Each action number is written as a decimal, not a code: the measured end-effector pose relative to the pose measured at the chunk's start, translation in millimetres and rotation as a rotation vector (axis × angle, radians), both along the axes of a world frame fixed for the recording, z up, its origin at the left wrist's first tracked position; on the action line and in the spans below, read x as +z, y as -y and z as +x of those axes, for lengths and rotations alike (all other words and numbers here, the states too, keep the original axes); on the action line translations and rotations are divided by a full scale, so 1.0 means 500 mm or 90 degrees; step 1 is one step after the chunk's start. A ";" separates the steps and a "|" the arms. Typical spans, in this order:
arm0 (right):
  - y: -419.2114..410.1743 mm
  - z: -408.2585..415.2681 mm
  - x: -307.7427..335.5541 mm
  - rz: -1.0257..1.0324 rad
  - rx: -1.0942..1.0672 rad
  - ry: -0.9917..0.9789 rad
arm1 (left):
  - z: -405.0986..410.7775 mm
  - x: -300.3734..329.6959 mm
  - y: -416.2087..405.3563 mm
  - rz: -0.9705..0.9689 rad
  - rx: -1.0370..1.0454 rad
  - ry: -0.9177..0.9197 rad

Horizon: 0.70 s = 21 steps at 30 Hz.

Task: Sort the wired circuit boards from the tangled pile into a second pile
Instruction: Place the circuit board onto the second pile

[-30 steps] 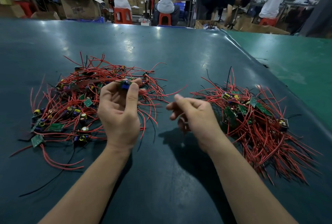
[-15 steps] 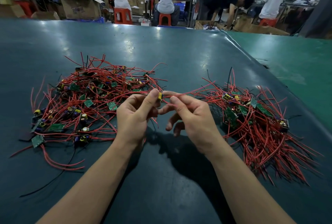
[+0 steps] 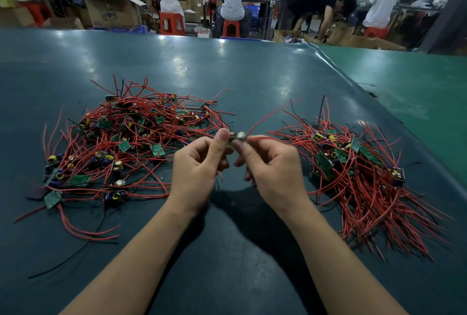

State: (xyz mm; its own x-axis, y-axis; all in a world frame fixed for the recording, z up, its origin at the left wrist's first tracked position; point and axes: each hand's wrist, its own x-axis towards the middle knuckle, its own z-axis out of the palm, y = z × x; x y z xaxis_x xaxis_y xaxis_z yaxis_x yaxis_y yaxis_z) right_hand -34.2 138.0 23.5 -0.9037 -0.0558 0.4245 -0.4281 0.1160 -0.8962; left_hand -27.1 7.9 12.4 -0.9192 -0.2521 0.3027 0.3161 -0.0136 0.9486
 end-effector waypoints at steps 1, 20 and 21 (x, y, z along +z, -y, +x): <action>-0.003 0.000 0.003 -0.024 -0.033 -0.010 | 0.001 -0.001 -0.001 -0.020 0.018 -0.009; -0.048 -0.030 0.031 -0.608 -0.239 0.282 | -0.011 -0.030 0.055 -0.667 0.292 0.228; -0.047 -0.029 0.031 -0.611 -0.242 0.279 | -0.011 -0.027 0.056 -0.652 0.289 0.225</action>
